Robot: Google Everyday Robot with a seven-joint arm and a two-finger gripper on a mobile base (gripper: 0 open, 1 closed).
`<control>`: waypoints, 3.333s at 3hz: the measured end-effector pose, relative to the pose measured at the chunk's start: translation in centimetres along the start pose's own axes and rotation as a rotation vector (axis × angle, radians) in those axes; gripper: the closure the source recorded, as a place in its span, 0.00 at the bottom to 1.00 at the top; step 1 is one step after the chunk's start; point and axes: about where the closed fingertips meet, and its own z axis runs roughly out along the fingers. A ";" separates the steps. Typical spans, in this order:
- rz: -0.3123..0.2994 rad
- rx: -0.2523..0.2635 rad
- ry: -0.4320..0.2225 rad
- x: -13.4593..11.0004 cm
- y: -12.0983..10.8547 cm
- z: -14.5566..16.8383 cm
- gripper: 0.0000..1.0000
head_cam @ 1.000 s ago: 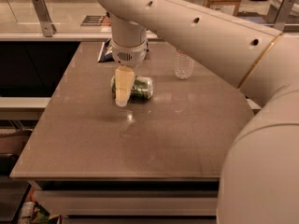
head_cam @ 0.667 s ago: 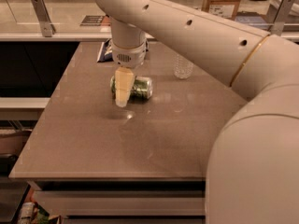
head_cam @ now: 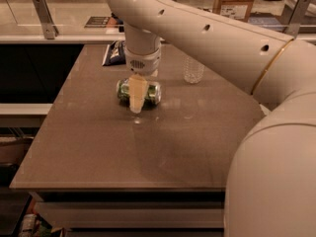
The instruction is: Pick green can
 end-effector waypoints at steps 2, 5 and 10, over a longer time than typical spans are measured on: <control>-0.002 0.003 -0.007 -0.3 -0.1 0.4 0.64; -0.003 0.004 -0.012 -0.5 -0.2 0.7 1.00; -0.040 0.086 -0.223 3.1 1.9 -4.7 1.00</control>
Offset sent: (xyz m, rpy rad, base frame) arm 0.0012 0.0014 -0.0015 0.0029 -0.0023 0.0014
